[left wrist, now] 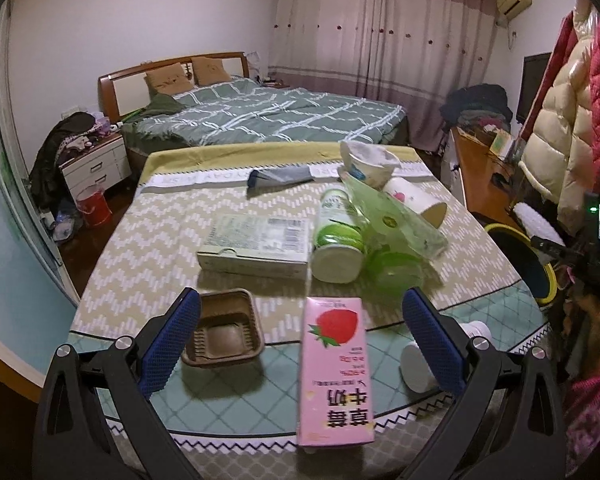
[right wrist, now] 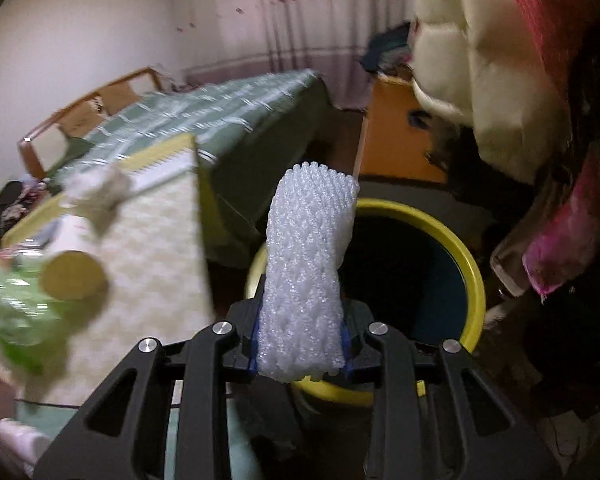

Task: Collect trash
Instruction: 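Carry the foam net to the yellow bin and open the right gripper, then grasp the pink strawberry milk carton with the left gripper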

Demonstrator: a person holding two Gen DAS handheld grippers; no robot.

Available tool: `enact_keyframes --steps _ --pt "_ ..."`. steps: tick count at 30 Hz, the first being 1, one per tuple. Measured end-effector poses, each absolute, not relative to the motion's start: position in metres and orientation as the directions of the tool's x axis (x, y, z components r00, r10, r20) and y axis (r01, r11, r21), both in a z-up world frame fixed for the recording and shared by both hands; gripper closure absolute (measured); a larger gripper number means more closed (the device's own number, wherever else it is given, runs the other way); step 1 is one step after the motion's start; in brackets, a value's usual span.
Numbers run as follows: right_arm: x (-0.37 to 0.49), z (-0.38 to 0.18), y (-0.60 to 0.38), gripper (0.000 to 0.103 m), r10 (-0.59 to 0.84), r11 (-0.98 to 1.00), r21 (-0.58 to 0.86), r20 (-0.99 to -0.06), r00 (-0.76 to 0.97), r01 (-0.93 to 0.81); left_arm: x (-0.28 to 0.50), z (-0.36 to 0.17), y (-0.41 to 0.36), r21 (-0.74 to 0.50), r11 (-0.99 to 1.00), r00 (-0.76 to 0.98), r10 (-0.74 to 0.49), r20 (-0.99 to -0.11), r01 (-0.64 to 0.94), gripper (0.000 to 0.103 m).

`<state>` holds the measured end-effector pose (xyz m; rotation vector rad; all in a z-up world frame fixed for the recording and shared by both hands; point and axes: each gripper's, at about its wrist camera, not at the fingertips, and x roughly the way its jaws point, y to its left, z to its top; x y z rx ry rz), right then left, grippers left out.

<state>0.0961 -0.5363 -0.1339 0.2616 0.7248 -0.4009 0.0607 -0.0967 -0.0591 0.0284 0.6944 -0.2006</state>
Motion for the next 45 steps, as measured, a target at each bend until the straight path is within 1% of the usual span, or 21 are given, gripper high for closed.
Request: enact_keyframes --steps 6,8,9,10,12,13,20,25,29,30,32,34,36,38,39,41,45 --pt "0.108 -0.171 -0.559 0.073 -0.311 0.866 0.046 -0.731 0.608 0.498 0.062 -0.069 -0.108 -0.036 0.975 0.723 -0.188 -0.665 0.22 0.004" --pt "0.112 -0.177 -0.565 0.07 -0.321 0.86 0.036 -0.737 0.594 0.509 0.062 -0.072 -0.112 -0.035 0.973 0.715 -0.191 -0.673 0.227 0.004" --pt "0.114 -0.18 -0.568 0.066 -0.325 0.856 0.034 -0.741 0.587 0.517 0.062 -0.073 -0.113 -0.037 0.972 0.71 -0.194 -0.677 0.23 0.004" --pt "0.113 -0.18 -0.569 0.059 -0.327 0.852 0.039 -0.74 0.587 0.523 0.062 -0.074 -0.115 -0.037 0.972 0.709 -0.195 -0.678 0.232 0.004" --pt "0.111 -0.179 -0.568 0.05 -0.333 0.845 0.046 -0.734 0.592 0.532 0.063 -0.076 -0.116 -0.036 0.971 0.704 -0.196 -0.683 0.235 0.004" --pt "0.108 -0.176 -0.567 0.048 -0.34 0.841 0.052 -0.724 0.6 0.539 0.063 -0.078 -0.116 -0.036 0.971 0.701 -0.196 -0.685 0.235 0.004" --pt "0.092 -0.157 -0.546 0.046 -0.327 0.842 0.098 -0.689 0.646 0.531 0.065 -0.088 -0.119 -0.046 0.966 0.675 -0.211 -0.707 0.254 0.004" --pt "0.089 -0.15 -0.529 0.044 -0.38 0.847 0.03 -0.665 0.643 0.531 0.063 -0.099 -0.12 -0.036 0.961 0.653 -0.213 -0.727 0.273 0.005" --pt "0.083 -0.146 -0.524 0.043 -0.394 0.845 0.017 -0.657 0.643 0.535 0.061 -0.111 -0.117 -0.042 0.96 0.625 -0.212 -0.751 0.275 0.012" --pt "0.081 -0.146 -0.523 0.042 -0.398 0.844 0.013 -0.654 0.643 0.535 0.061 -0.114 -0.116 -0.04 0.961 0.62 -0.208 -0.757 0.273 0.013" --pt "0.08 -0.146 -0.525 0.041 -0.395 0.844 0.019 -0.653 0.646 0.535 0.063 -0.12 -0.116 -0.04 0.962 0.609 -0.203 -0.767 0.269 0.021" --pt "0.08 -0.146 -0.528 0.041 -0.393 0.843 0.027 -0.651 0.649 0.537 0.065 -0.123 -0.116 -0.048 0.962 0.597 -0.206 -0.775 0.269 0.023" --pt "0.08 -0.146 -0.528 0.041 -0.391 0.844 0.029 -0.652 0.65 0.536 0.066 -0.128 -0.117 -0.04 0.961 0.593 -0.201 -0.78 0.273 0.027" --pt "0.08 -0.146 -0.528 0.041 -0.392 0.843 0.029 -0.651 0.65 0.537 0.067 -0.132 -0.12 -0.036 0.959 0.582 -0.2 -0.788 0.281 0.037" --pt "0.08 -0.146 -0.528 0.041 -0.391 0.844 0.029 -0.65 0.651 0.536 0.068 -0.134 -0.12 -0.038 0.958 0.576 -0.201 -0.792 0.283 0.039" --pt "0.08 -0.147 -0.528 0.041 -0.391 0.844 0.029 -0.651 0.651 0.536 0.071 -0.139 -0.12 -0.046 0.957 0.562 -0.206 -0.801 0.286 0.051" --pt "0.08 -0.147 -0.528 0.041 -0.39 0.843 0.032 -0.65 0.652 0.537 0.069 -0.133 -0.12 -0.044 0.952 0.575 -0.219 -0.788 0.302 0.053"
